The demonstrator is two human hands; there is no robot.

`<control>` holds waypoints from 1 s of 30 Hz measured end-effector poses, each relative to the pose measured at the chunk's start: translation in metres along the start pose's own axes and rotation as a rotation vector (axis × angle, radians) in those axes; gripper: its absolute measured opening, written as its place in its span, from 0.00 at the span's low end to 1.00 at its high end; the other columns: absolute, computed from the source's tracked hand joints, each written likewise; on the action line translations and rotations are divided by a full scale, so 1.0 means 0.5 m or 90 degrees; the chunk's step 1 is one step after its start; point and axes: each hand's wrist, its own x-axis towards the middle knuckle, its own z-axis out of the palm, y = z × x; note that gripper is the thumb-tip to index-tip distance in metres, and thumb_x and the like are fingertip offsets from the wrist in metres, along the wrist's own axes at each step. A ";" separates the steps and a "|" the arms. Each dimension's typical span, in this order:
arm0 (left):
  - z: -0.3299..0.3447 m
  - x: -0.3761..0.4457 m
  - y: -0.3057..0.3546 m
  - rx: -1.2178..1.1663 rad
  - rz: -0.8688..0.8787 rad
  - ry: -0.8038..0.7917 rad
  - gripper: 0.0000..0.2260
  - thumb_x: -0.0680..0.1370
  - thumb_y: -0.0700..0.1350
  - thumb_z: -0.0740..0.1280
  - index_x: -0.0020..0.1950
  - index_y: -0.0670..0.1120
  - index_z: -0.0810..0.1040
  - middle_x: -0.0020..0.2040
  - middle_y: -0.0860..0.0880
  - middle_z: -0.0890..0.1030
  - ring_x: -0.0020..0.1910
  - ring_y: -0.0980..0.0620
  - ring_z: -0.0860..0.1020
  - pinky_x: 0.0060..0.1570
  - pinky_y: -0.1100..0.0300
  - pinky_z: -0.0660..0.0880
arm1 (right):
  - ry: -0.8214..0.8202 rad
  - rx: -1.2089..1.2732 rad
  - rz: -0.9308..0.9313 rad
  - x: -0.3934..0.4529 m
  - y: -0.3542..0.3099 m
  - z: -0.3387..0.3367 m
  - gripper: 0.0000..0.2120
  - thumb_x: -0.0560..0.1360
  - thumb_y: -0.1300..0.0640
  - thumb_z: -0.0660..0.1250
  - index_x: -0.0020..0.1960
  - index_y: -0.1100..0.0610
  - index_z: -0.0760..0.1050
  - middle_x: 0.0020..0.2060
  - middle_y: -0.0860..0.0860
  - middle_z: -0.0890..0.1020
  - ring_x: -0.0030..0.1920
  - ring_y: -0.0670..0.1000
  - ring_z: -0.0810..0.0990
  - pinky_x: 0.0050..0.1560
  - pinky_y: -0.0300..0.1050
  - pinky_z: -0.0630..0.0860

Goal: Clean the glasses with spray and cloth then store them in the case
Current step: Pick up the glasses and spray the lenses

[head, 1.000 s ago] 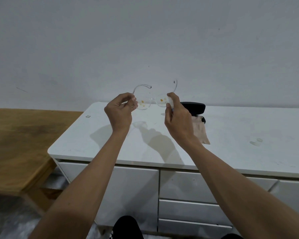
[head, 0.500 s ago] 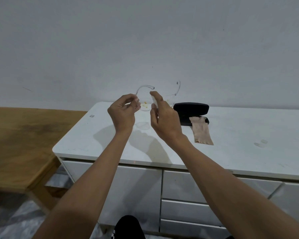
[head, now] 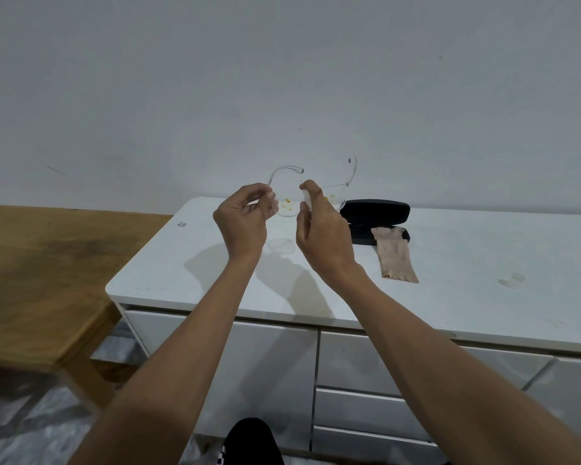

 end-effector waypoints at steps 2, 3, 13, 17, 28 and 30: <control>-0.001 0.000 -0.001 0.001 -0.002 0.003 0.04 0.75 0.29 0.74 0.49 0.34 0.84 0.41 0.41 0.84 0.38 0.50 0.85 0.47 0.51 0.85 | 0.011 -0.013 -0.004 0.000 -0.001 -0.005 0.19 0.84 0.56 0.56 0.74 0.55 0.67 0.38 0.56 0.79 0.32 0.61 0.77 0.33 0.54 0.76; -0.002 0.000 -0.001 0.002 -0.003 0.005 0.04 0.74 0.29 0.74 0.49 0.34 0.84 0.41 0.41 0.84 0.38 0.50 0.85 0.47 0.51 0.85 | 0.016 -0.015 -0.004 0.001 -0.001 -0.008 0.20 0.84 0.56 0.56 0.75 0.54 0.66 0.39 0.56 0.79 0.33 0.60 0.77 0.33 0.52 0.75; -0.016 0.036 0.015 -0.021 0.010 0.032 0.04 0.75 0.27 0.72 0.48 0.33 0.83 0.39 0.41 0.82 0.35 0.51 0.82 0.44 0.52 0.84 | 0.179 0.330 0.326 0.006 0.046 -0.039 0.14 0.84 0.53 0.59 0.68 0.46 0.75 0.28 0.49 0.67 0.29 0.47 0.66 0.33 0.44 0.69; -0.008 0.044 0.024 -0.024 0.029 0.024 0.05 0.74 0.28 0.72 0.48 0.34 0.83 0.40 0.41 0.82 0.36 0.50 0.83 0.45 0.51 0.84 | 0.122 0.619 0.574 0.024 0.056 -0.055 0.12 0.84 0.52 0.61 0.65 0.46 0.78 0.30 0.50 0.71 0.26 0.48 0.64 0.24 0.38 0.61; 0.013 0.040 0.026 -0.050 0.017 0.014 0.05 0.74 0.27 0.73 0.48 0.33 0.83 0.42 0.40 0.83 0.39 0.49 0.83 0.45 0.52 0.84 | -0.091 0.860 0.659 0.039 0.037 -0.070 0.11 0.84 0.48 0.58 0.57 0.40 0.80 0.30 0.47 0.67 0.22 0.45 0.56 0.21 0.37 0.53; 0.013 0.041 0.027 -0.057 0.015 0.014 0.05 0.74 0.27 0.72 0.48 0.32 0.83 0.42 0.40 0.83 0.39 0.48 0.82 0.45 0.53 0.84 | -0.086 0.880 0.672 0.040 0.035 -0.070 0.11 0.83 0.47 0.59 0.56 0.40 0.80 0.30 0.47 0.67 0.22 0.45 0.56 0.20 0.36 0.53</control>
